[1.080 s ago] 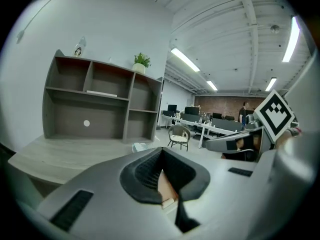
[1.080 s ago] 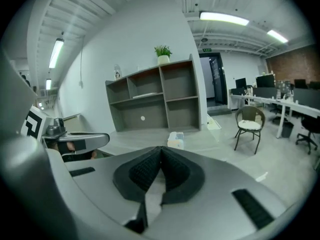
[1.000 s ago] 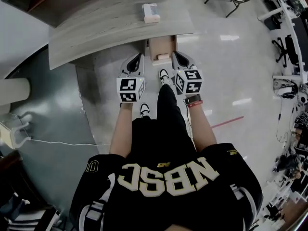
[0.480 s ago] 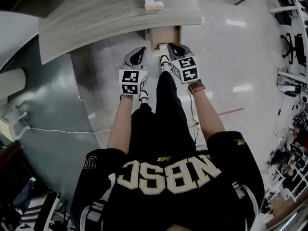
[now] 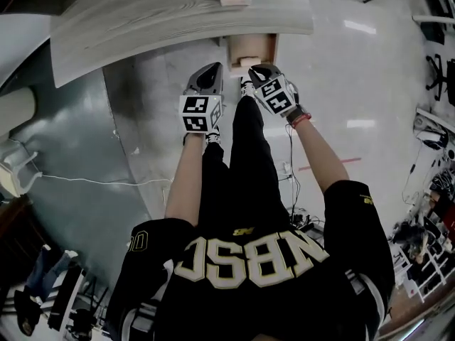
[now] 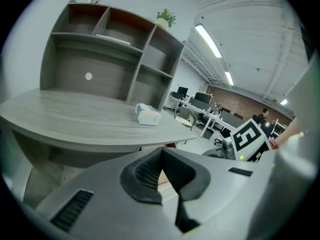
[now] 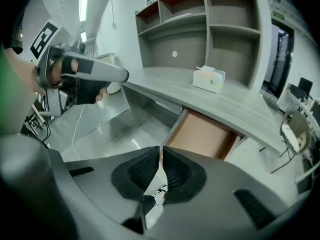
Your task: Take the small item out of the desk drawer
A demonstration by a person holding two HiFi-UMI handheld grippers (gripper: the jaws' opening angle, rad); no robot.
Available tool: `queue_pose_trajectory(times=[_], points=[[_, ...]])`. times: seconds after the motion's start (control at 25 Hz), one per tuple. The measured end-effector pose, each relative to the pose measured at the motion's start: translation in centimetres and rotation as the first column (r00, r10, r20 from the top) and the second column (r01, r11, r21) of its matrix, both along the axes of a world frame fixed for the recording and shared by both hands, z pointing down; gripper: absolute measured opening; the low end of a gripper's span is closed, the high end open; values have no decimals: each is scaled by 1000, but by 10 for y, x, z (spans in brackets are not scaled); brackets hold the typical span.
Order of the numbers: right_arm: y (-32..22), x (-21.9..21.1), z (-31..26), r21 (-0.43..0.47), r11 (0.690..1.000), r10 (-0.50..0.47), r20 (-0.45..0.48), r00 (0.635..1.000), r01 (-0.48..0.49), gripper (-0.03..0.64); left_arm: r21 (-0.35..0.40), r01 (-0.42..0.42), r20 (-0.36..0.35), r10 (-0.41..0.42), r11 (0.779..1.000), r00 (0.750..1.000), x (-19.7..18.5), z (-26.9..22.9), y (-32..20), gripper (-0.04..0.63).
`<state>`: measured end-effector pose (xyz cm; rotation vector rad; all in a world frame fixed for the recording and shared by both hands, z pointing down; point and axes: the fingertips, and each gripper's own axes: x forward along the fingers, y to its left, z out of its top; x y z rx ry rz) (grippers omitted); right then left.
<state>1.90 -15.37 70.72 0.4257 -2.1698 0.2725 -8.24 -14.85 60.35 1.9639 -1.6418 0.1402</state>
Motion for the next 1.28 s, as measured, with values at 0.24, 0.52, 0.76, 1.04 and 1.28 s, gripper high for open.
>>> queue_pose_trajectory(times=[0.24, 0.52, 0.76, 1.04, 1.28], points=[[-11, 6, 40, -22, 995, -101, -77, 992, 100, 38, -29, 16, 0, -16, 999, 1000, 0, 22, -13, 12], [-25, 12, 82, -71, 983, -180, -151, 972, 171, 80, -55, -8, 20, 9, 998, 1000, 2, 45, -21, 12], [-27, 10, 115, -120, 968, -241, -197, 950, 221, 129, -61, -8, 18, 9, 998, 1000, 2, 59, -28, 12], [-27, 6, 149, -177, 952, -287, -230, 930, 250, 153, -76, -4, 22, 6, 997, 1000, -1, 72, -28, 12], [-34, 7, 177, -228, 942, -302, -248, 920, 248, 153, -97, -4, 22, 6, 995, 1000, -4, 87, -26, 12]])
